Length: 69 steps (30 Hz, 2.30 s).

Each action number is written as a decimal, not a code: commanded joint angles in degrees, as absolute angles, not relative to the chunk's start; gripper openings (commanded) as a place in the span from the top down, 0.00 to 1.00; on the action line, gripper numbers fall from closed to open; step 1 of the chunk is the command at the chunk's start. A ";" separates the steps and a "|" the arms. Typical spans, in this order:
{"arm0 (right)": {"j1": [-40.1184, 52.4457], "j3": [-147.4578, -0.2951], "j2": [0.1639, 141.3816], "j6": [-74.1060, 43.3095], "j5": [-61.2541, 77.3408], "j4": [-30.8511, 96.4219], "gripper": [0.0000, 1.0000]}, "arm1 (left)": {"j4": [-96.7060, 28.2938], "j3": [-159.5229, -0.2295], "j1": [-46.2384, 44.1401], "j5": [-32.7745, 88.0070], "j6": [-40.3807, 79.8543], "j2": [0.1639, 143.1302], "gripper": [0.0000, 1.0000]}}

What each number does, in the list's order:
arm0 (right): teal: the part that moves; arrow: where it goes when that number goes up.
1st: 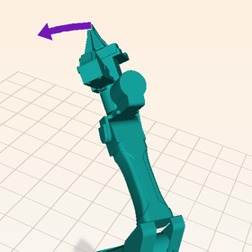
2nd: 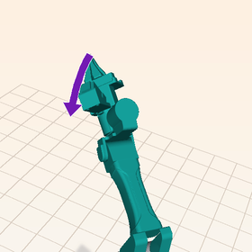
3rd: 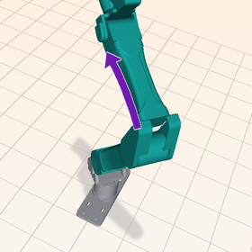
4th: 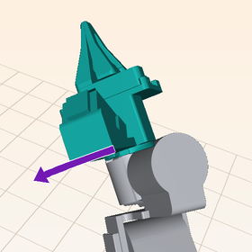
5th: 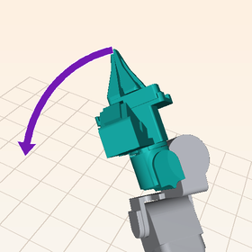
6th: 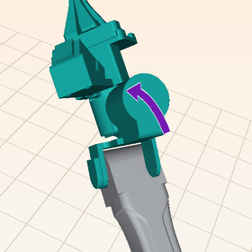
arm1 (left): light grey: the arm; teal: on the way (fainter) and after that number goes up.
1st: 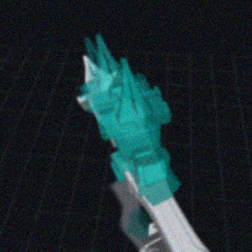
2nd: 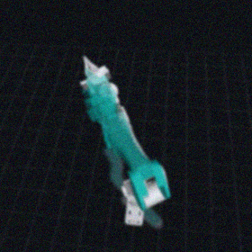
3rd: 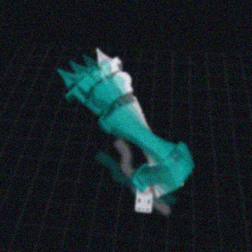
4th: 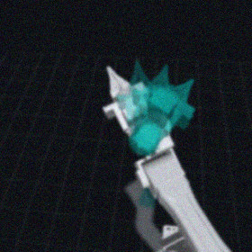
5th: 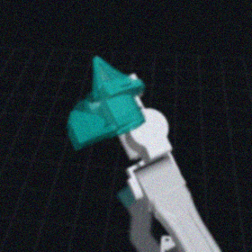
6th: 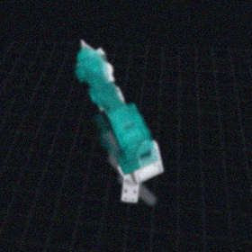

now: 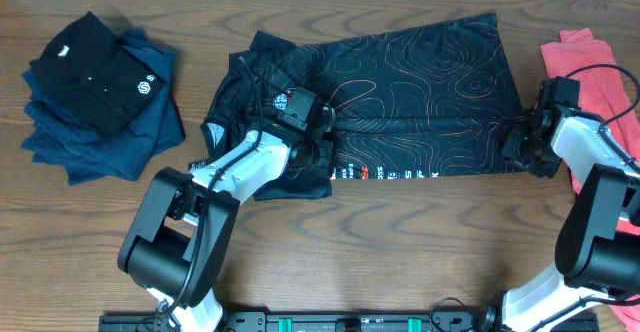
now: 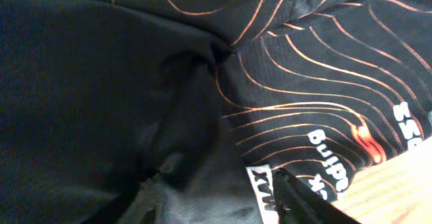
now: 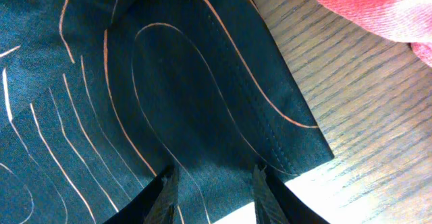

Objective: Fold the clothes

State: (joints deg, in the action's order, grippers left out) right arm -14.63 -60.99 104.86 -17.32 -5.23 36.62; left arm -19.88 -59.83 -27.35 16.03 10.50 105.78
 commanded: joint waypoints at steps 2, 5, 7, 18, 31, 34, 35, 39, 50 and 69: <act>-13.96 -60.84 105.12 -17.04 -6.20 36.71 0.65 | -20.69 -59.46 -27.46 12.58 10.15 108.71 0.61; -13.96 -60.84 105.12 -17.04 -6.20 36.71 0.65 | -21.67 -59.46 -27.46 12.58 10.15 108.71 0.71; -13.96 -60.84 105.12 -17.04 -6.20 36.75 0.65 | -22.46 -59.46 -27.46 12.58 10.15 108.64 0.72; -13.96 -60.84 105.12 -17.04 -6.20 36.91 0.65 | -27.66 -59.96 -27.29 11.20 10.13 105.56 0.94; -13.96 -60.84 105.12 -17.06 -6.20 36.86 0.65 | -24.03 -61.21 -24.80 -0.30 10.13 90.96 0.93; -13.96 -60.84 105.12 -17.04 -6.20 36.88 0.65 | -20.36 -61.19 -24.82 -0.27 10.13 91.77 0.93; -13.96 -60.84 105.12 -17.04 -6.20 36.88 0.65 | -19.38 -61.19 -24.82 -0.27 10.15 92.23 0.93; -13.96 -60.84 105.12 -17.04 -6.22 36.93 0.65 | -17.45 -61.19 -24.82 -0.25 10.15 94.37 0.76; -13.98 -60.84 105.12 -15.75 -6.28 37.06 0.65 | -25.76 -61.21 -23.64 -0.75 10.13 95.04 0.51; -13.98 -60.80 105.14 -13.21 -6.26 29.19 0.64 | -30.41 -59.40 -14.41 -3.44 11.90 99.70 0.51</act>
